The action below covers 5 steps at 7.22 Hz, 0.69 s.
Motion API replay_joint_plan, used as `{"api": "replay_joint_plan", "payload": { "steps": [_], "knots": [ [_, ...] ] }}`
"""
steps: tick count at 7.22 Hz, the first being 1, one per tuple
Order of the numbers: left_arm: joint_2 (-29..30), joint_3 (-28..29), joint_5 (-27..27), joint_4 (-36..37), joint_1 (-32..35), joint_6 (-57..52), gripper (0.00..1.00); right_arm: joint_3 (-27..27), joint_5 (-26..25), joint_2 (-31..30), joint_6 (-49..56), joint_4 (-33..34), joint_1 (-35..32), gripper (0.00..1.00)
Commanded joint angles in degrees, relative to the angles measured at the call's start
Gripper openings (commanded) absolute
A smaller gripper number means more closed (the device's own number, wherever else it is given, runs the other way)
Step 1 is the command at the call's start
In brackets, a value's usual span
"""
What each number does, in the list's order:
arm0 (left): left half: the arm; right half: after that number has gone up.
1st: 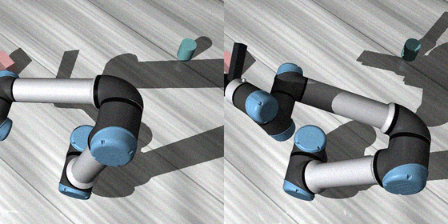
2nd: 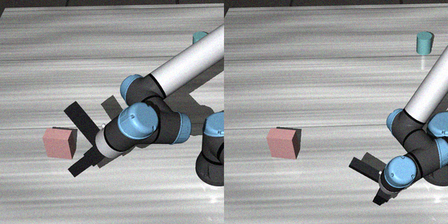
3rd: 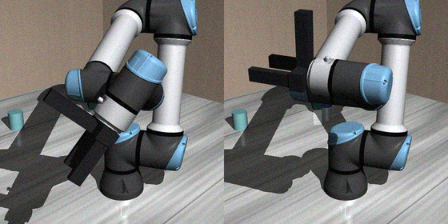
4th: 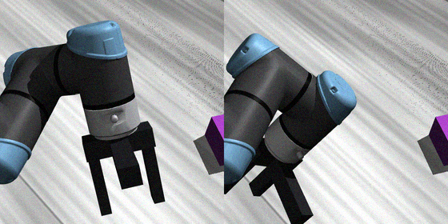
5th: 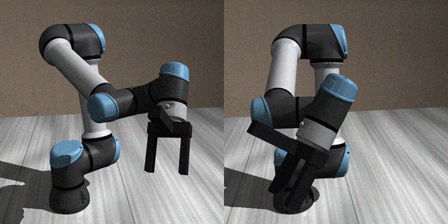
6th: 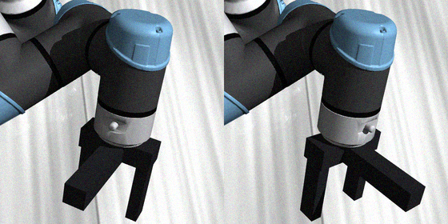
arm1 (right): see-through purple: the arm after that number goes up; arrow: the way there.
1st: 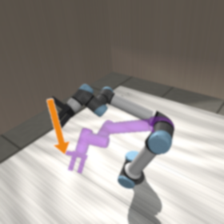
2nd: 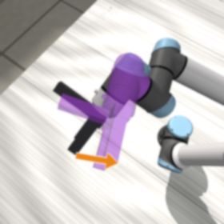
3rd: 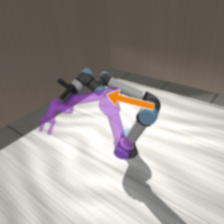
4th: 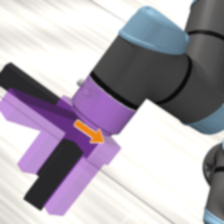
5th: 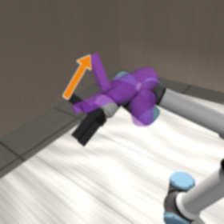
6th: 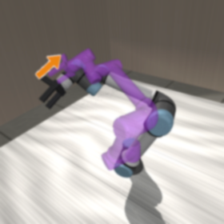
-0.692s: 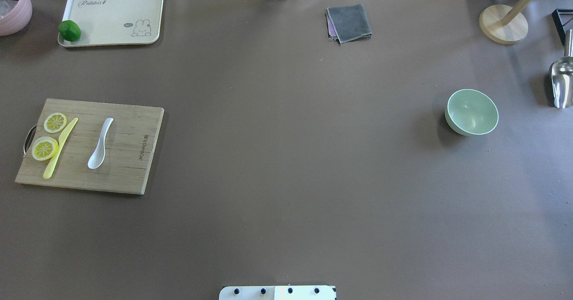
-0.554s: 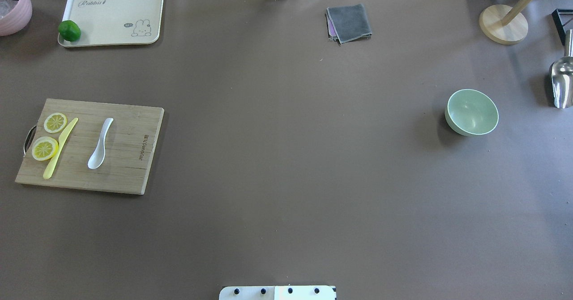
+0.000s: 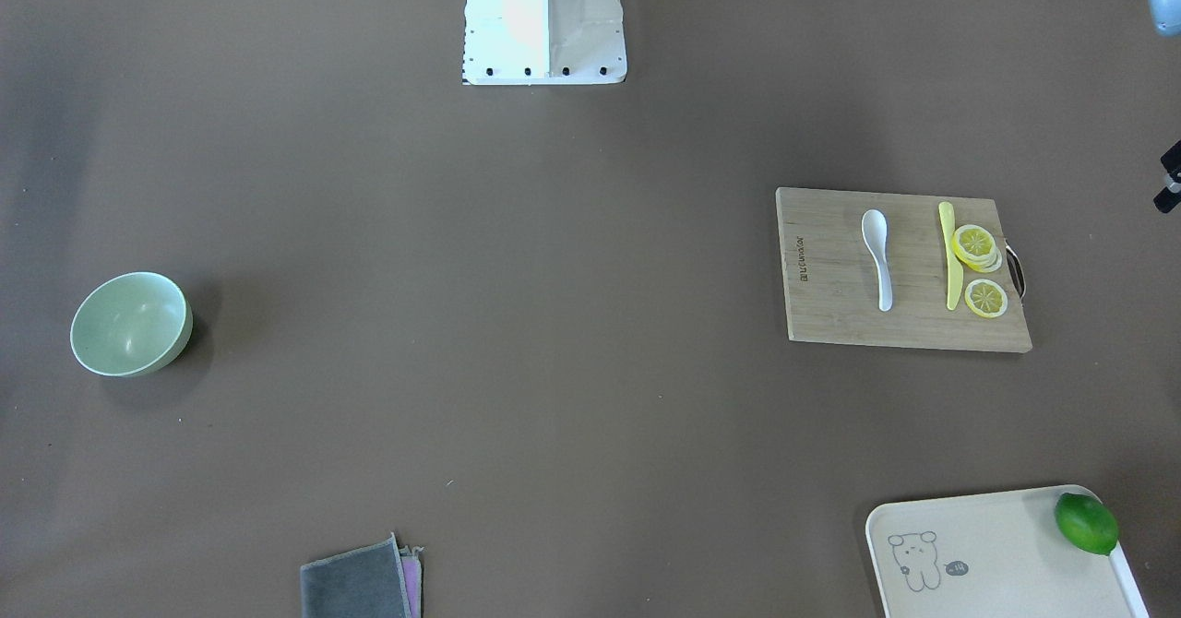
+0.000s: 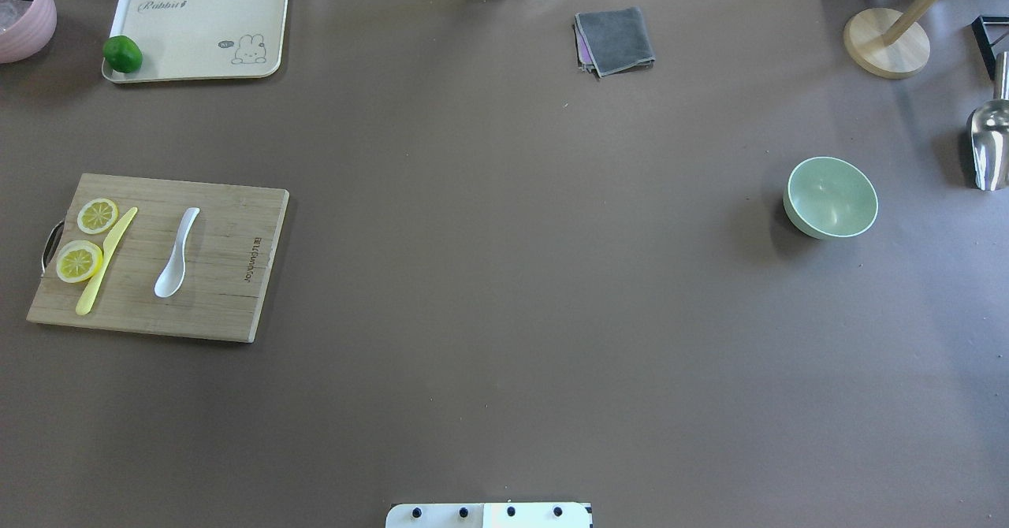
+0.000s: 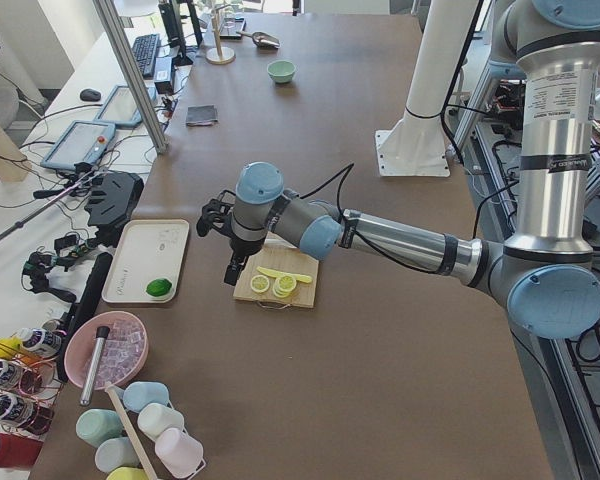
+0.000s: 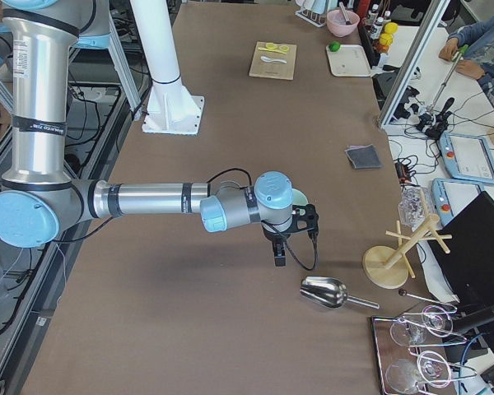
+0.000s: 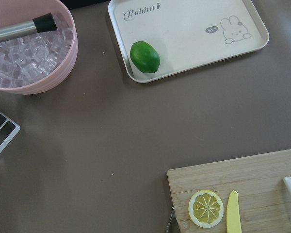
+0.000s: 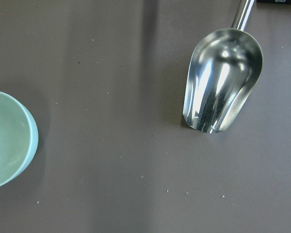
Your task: Place spoon in bowl
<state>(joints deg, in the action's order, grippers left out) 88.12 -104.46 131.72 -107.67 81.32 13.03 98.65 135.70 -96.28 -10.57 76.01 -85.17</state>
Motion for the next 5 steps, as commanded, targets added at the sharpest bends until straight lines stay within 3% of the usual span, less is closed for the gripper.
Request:
{"api": "replay_joint_plan", "payload": {
  "steps": [1,5],
  "knots": [
    [0.4,0.0,-0.1,-0.2,-3.9,4.7,0.97,0.0,0.1,0.0,-0.1,-0.2,0.1,1.00],
    [1.8,-0.1,-0.6,-1.8,-12.0,12.8,0.91,-0.5,-0.2,1.6,-5.2,-1.4,4.3,1.00]
  ]
}}
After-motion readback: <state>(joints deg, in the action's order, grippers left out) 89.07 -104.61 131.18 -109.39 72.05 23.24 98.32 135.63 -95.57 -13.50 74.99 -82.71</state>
